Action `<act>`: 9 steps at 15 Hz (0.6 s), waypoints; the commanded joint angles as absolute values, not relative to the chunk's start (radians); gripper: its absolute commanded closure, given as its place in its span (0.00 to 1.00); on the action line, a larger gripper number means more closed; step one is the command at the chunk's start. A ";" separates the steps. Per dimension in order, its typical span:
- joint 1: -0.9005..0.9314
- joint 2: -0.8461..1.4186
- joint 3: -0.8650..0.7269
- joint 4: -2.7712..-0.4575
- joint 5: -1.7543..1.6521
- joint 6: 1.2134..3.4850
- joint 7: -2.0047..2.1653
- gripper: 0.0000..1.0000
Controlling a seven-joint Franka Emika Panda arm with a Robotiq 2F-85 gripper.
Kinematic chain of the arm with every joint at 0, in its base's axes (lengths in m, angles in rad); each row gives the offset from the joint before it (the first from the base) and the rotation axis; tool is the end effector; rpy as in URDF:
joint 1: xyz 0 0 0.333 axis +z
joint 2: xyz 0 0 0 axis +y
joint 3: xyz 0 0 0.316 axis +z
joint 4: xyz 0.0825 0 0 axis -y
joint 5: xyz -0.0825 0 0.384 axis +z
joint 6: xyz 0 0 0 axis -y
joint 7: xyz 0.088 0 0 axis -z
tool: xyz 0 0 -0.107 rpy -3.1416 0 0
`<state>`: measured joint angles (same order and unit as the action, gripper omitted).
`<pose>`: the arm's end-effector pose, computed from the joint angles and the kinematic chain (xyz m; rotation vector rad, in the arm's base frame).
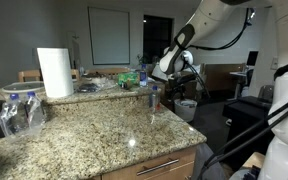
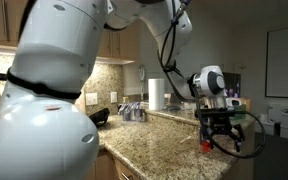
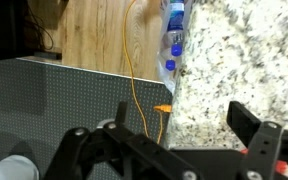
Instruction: Place two empty water bottles from the right side of the counter into the bin on the floor
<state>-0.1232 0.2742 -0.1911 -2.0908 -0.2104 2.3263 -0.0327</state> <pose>0.5484 -0.1801 0.2917 2.9411 -0.1886 -0.1053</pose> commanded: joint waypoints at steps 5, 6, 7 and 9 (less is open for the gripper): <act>-0.107 -0.187 -0.132 -2.547 -0.293 2.429 -0.105 0.00; -0.103 -0.245 -0.122 -2.595 -0.283 2.441 -0.132 0.00; -0.096 -0.303 -0.116 -2.640 -0.267 2.453 -0.156 0.00; -0.075 -0.420 -0.113 -2.725 -0.229 2.467 -0.208 0.00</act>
